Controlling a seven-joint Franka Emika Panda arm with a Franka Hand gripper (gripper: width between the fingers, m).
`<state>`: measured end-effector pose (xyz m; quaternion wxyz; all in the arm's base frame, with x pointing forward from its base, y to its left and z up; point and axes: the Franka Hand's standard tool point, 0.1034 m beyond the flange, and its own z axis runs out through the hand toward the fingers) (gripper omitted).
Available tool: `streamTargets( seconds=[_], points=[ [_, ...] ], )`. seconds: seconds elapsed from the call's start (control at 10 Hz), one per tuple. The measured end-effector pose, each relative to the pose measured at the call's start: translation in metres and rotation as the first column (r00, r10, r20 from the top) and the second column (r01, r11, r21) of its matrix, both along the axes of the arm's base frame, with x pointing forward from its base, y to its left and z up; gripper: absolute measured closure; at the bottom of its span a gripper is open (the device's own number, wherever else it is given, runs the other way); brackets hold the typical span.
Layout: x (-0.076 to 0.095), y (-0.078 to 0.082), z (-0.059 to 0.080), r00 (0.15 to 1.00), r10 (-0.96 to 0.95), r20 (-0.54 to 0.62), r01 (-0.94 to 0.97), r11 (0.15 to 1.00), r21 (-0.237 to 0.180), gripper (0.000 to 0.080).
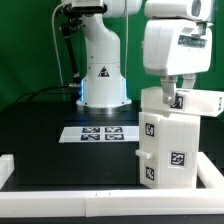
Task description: Assemble cabinet
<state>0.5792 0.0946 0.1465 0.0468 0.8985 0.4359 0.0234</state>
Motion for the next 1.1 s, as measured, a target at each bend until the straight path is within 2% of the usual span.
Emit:
streamTargets(
  seconds=[0.4,0.7,1.1],
  points=[
    [-0.0001,0.0041,0.0005,0.959,-0.284,0.016,0.284,0.959,0.028,0.0239],
    [-0.0004,0.0046,0.0003,0.886,-0.464,0.02,0.462,0.885,0.047,0.0239],
    [-0.001,0.0059,-0.0001,0.732,-0.681,0.015,0.678,0.731,0.078,0.0239]
  ],
)
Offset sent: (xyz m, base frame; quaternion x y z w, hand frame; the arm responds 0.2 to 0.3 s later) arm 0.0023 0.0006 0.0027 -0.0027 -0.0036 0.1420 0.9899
